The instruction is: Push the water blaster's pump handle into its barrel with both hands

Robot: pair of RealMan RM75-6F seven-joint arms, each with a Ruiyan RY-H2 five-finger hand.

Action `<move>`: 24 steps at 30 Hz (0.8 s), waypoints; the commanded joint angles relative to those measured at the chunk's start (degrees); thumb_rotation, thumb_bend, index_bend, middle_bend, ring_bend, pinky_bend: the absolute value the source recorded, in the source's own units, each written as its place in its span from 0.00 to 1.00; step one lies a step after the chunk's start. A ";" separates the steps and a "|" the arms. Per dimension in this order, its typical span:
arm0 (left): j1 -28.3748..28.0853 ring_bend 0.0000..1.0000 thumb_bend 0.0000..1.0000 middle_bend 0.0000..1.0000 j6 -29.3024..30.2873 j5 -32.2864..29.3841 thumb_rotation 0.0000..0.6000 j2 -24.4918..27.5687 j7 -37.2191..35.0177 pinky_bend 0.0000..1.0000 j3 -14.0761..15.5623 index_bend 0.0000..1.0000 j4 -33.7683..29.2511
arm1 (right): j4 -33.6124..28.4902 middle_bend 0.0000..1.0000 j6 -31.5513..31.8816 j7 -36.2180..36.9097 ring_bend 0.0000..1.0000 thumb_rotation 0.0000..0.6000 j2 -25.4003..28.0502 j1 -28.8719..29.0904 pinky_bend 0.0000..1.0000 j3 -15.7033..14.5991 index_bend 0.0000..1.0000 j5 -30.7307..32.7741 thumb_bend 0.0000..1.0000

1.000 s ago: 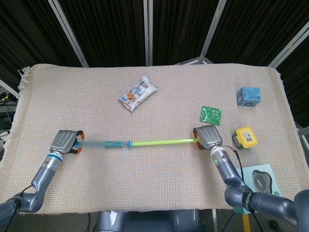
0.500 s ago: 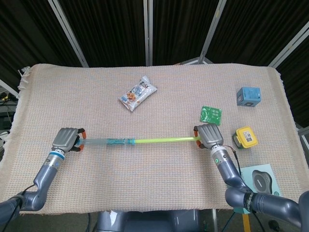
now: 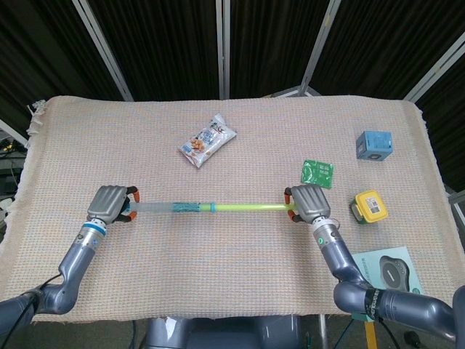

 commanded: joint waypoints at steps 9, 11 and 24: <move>-3.55 0.84 0.46 0.89 -0.69 -3.05 1.00 -4.29 4.26 1.00 -0.92 0.84 -1.44 | 1.80 1.00 -0.28 -3.20 1.00 1.00 -4.72 3.76 1.00 0.70 0.68 3.02 0.47; -4.07 0.84 0.46 0.89 -0.67 -3.69 1.00 -5.03 4.82 1.00 -1.09 0.84 -1.40 | 2.36 1.00 -0.21 -3.61 1.00 1.00 -5.53 4.31 1.00 0.81 0.68 3.60 0.47; -7.14 0.84 0.46 0.89 -0.05 -6.88 1.00 -8.38 8.15 1.00 -1.38 0.84 -2.00 | 5.20 1.00 -0.23 -3.73 1.00 1.00 -9.80 6.87 1.00 1.33 0.68 5.62 0.47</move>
